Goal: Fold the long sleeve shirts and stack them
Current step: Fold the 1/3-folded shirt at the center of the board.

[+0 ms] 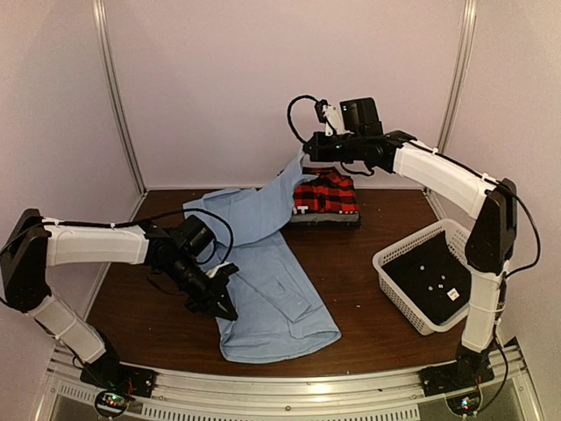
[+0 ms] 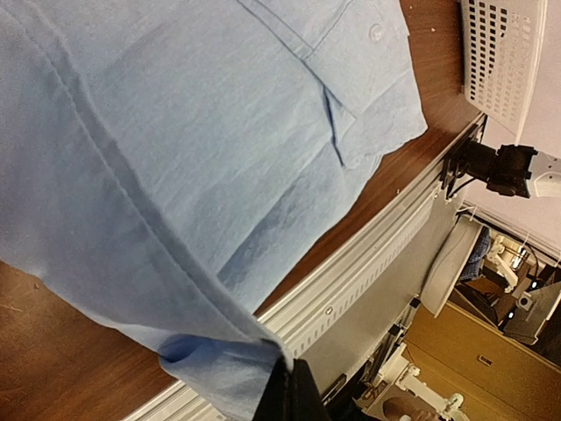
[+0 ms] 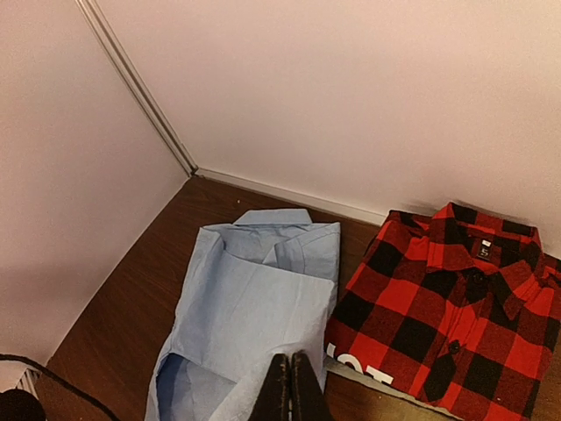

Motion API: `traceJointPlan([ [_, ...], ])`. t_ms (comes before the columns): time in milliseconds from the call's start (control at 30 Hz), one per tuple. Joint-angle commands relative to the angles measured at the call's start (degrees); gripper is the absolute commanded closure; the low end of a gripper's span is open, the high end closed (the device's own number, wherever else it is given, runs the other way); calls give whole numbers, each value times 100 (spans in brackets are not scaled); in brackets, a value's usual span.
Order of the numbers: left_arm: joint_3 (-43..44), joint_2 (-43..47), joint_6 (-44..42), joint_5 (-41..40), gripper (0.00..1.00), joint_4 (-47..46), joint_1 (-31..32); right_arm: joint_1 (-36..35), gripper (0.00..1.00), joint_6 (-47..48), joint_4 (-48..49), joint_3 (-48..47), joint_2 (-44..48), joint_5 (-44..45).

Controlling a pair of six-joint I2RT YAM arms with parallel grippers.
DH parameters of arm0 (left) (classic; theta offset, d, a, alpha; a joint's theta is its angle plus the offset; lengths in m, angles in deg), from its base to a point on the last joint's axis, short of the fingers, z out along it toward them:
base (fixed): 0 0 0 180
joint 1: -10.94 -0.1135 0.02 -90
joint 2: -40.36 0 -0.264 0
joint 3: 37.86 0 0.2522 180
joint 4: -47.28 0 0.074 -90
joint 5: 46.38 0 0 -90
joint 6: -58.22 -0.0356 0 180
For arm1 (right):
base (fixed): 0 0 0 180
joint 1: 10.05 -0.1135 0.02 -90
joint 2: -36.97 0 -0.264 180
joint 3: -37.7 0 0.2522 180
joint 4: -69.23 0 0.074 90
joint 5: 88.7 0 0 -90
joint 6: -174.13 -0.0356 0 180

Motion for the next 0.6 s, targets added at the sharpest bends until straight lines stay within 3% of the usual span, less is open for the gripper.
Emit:
traceJointPlan([
  [0, 60, -114, -146, 186, 100, -255, 92, 105, 100, -67, 161, 187, 319, 161],
  [567, 101, -184, -240, 227, 97, -273, 106, 310, 100, -181, 442, 1110, 1118, 375],
])
